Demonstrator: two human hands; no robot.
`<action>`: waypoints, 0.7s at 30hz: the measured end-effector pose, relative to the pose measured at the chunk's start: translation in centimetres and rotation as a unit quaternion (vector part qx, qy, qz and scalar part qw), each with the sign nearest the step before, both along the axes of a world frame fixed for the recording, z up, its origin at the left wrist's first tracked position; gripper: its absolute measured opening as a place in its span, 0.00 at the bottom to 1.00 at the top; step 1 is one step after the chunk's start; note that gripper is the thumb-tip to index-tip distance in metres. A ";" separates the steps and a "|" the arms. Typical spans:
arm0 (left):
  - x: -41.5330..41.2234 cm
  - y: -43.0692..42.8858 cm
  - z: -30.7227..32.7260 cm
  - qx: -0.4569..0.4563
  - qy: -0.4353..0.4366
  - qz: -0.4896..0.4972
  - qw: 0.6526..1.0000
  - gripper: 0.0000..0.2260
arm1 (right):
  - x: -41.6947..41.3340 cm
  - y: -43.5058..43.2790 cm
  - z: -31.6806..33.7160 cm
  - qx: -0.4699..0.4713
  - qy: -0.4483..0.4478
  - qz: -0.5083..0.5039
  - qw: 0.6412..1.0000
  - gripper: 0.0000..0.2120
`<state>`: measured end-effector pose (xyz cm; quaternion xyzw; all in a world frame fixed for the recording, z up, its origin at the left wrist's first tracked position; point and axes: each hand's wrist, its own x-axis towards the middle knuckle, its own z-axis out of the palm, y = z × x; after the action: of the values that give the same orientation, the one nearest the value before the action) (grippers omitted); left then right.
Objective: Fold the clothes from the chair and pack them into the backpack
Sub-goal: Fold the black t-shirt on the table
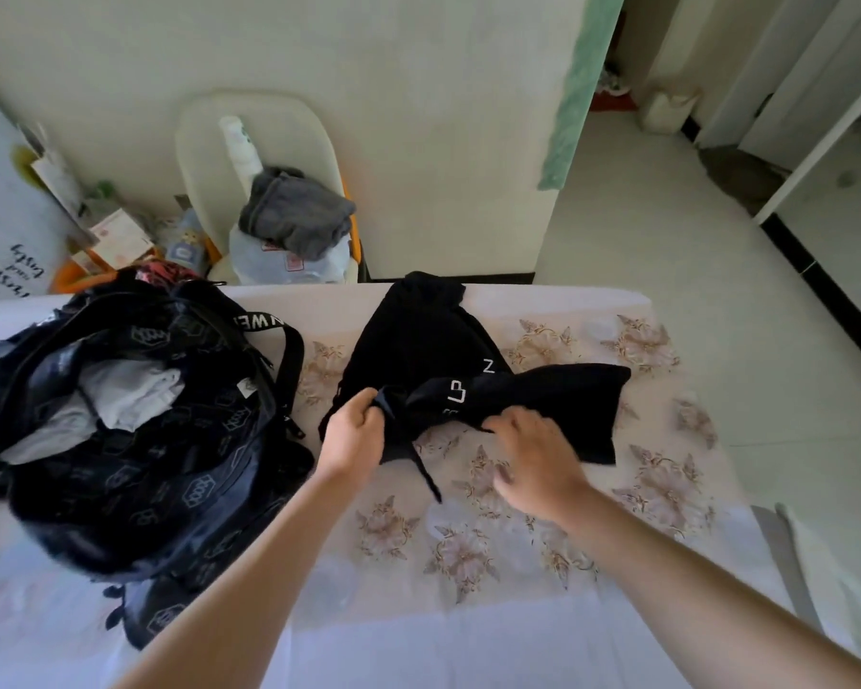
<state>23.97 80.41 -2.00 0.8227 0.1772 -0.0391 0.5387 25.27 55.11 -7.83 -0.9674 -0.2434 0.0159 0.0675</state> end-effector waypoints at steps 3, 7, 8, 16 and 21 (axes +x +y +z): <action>-1.0 0.4 0.7 -0.008 0.046 -0.082 0.996 0.21 | -2.0 4.6 -1.1 0.034 0.016 -0.023 0.999 0.35; -2.0 2.8 2.2 -0.055 0.096 -0.144 0.983 0.12 | -2.1 7.5 0.4 0.150 -0.029 -0.176 0.972 0.25; -2.4 3.5 2.7 -0.050 0.103 -0.154 0.982 0.13 | -2.0 7.4 1.1 0.163 -0.037 -0.192 0.967 0.20; -6.7 5.3 2.1 0.243 0.325 -0.362 0.839 0.07 | -7.2 4.5 4.8 0.040 0.104 0.000 0.994 0.12; -9.9 3.2 0.0 0.193 0.378 -0.465 0.777 0.16 | -11.8 4.1 5.1 -0.012 0.454 -0.041 0.890 0.17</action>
<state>14.04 83.60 -2.01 0.8109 -0.0333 -0.5576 0.1743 13.43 59.25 -2.75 -0.8646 -0.1461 0.4536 0.1593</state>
